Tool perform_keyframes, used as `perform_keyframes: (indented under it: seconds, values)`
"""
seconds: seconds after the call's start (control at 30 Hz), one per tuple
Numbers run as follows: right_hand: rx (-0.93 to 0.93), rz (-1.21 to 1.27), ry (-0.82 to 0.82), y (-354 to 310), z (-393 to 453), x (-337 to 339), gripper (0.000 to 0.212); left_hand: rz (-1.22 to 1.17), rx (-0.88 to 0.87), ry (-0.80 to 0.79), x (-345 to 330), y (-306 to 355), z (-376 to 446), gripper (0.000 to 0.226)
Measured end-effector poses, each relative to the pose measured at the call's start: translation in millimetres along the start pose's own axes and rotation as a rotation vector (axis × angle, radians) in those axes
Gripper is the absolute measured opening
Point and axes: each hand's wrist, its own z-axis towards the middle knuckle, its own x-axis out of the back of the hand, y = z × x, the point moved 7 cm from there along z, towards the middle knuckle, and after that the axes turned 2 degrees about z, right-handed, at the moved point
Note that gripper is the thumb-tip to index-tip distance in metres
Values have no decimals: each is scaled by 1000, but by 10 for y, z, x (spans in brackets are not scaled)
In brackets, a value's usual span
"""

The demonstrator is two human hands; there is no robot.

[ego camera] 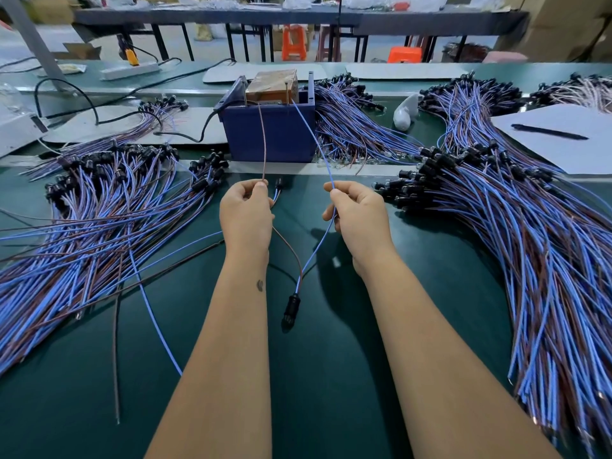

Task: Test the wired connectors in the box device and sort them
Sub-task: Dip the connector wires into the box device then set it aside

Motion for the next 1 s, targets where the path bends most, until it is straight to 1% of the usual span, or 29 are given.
perform_keyframes:
  seconds: [0.33,1.0]
  values:
    - [5,-27,-19,11,-5,-16,21,-92,13,68,57,8,8,14]
    - [4,-30,-25,21,12,-29,20,-98,40,70,61,-22,23,15]
